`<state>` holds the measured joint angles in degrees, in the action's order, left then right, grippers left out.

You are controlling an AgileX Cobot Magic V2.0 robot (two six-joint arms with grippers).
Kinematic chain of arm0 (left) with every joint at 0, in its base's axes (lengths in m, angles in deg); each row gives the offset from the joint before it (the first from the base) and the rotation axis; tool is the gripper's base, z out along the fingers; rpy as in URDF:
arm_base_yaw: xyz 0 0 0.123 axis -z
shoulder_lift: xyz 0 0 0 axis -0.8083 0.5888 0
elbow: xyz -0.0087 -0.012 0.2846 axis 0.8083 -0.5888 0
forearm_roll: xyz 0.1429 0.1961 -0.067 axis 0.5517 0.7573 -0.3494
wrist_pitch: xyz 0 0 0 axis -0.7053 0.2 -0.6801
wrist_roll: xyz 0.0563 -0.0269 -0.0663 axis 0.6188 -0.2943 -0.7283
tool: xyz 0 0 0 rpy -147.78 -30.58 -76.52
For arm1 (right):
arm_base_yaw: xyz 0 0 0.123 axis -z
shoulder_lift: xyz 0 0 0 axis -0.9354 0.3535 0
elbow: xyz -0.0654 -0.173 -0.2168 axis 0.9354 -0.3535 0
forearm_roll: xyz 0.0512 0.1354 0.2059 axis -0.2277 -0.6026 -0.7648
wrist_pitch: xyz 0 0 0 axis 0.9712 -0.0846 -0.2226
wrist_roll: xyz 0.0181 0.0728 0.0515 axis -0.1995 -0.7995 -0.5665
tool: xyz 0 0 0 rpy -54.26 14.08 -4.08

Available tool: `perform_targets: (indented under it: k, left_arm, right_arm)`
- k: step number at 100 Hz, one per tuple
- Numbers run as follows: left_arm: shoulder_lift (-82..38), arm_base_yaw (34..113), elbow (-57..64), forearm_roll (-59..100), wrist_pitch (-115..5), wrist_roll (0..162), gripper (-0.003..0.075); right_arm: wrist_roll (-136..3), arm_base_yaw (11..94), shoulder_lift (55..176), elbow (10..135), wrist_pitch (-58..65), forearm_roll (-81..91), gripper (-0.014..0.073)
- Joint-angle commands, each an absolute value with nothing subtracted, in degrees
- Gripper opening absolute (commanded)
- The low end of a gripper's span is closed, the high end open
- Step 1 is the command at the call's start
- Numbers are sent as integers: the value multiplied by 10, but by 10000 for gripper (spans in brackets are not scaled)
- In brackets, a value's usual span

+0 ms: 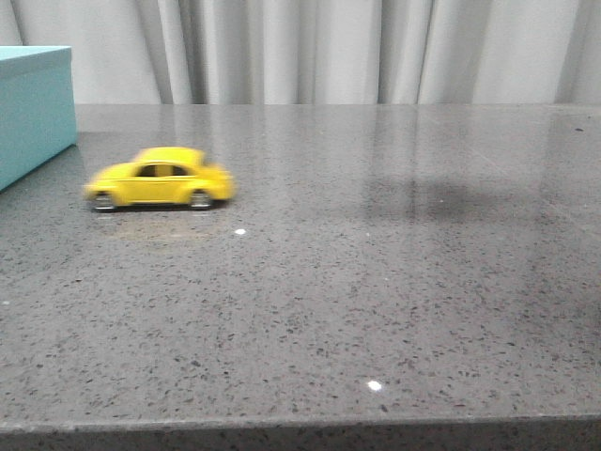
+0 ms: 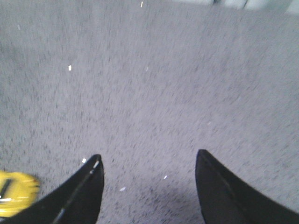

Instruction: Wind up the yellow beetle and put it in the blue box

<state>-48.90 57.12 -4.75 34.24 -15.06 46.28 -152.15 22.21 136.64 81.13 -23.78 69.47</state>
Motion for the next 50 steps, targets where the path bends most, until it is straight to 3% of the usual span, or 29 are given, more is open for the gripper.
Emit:
perform_targets:
  k: [1,50]
  left_arm:
    - [-481,576,-28,330,-188,462,482]
    - [-481,576,-28,330,-188,462,482]
  right_arm:
    - [-1511,227,1318,833,-229,750,437]
    - [-1409,227,1152,792,-287,795,437]
